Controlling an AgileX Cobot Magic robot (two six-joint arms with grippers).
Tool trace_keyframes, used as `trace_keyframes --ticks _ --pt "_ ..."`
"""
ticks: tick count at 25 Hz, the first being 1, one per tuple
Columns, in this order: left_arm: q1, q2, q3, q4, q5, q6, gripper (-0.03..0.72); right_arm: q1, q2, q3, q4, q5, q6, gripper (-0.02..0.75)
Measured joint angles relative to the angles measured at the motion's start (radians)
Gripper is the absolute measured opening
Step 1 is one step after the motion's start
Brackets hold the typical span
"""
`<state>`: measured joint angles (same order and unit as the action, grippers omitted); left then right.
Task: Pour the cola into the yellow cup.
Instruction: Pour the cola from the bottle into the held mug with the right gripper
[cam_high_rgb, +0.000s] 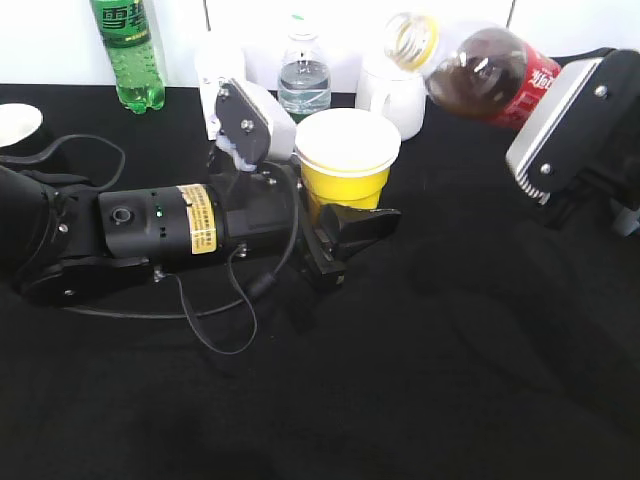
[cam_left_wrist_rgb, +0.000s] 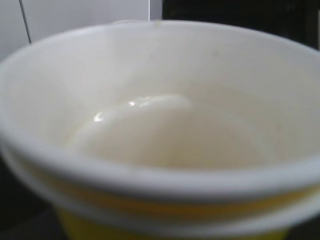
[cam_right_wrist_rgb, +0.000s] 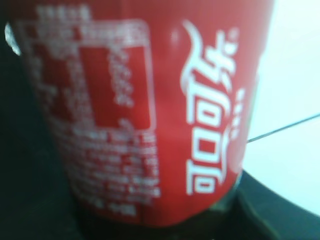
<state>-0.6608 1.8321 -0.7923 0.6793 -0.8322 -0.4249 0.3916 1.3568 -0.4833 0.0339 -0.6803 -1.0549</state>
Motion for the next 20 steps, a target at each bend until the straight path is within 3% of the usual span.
trace_keyframes --ticks 15,20 --pt "0.000 0.000 -0.001 0.012 0.000 0.000 0.434 0.000 0.000 0.000 0.042 -0.001 -0.245 0.405" --pt "0.000 0.000 -0.001 0.054 0.000 0.000 0.434 0.000 0.000 -0.040 0.103 -0.003 -0.318 0.403"
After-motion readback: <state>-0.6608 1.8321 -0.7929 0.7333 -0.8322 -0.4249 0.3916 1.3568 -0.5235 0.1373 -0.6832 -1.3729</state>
